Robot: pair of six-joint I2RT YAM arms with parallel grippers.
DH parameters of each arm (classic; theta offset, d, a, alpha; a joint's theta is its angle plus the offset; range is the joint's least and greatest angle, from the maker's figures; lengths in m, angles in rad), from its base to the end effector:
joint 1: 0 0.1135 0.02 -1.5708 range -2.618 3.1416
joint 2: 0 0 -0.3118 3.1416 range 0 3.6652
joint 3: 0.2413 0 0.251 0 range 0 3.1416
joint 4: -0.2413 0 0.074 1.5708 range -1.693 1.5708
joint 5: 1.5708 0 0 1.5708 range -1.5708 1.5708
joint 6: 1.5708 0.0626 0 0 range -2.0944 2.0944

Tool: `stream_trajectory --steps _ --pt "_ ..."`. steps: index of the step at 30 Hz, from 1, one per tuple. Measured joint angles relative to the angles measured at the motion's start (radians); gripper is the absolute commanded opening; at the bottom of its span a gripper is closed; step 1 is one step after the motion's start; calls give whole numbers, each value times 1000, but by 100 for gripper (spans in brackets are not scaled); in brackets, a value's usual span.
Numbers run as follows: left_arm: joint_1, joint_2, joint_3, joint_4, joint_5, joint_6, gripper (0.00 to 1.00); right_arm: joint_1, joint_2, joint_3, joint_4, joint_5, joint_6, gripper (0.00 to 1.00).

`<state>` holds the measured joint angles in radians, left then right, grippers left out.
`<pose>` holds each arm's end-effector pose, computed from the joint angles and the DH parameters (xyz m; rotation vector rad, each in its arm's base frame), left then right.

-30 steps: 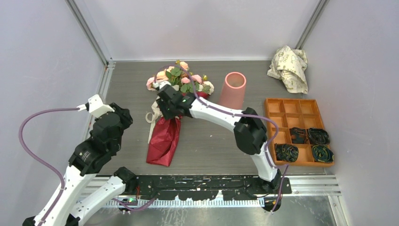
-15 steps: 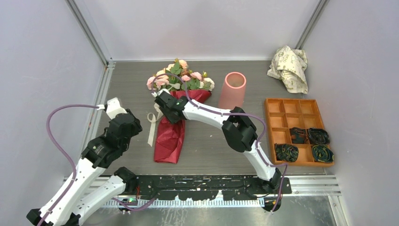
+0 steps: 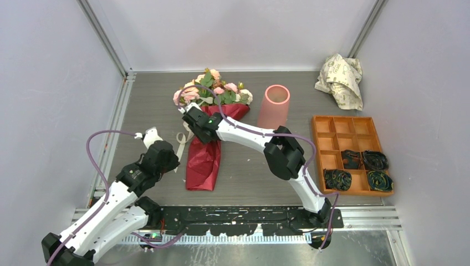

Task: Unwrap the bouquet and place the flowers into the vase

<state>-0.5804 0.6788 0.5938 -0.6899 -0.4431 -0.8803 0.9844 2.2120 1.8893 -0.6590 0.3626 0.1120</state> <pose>0.1138 -0.0426 0.2570 -0.5486 2.2002 -0.2543 0.3120 0.4294 0.2328 -0.9144 2.2851 0.0041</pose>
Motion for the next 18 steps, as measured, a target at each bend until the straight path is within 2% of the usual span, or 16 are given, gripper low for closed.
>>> stream_trajectory --steps 18 --pt "0 -21 -28 35 34 -34 17 -7 6 1 19 83 -47 50"
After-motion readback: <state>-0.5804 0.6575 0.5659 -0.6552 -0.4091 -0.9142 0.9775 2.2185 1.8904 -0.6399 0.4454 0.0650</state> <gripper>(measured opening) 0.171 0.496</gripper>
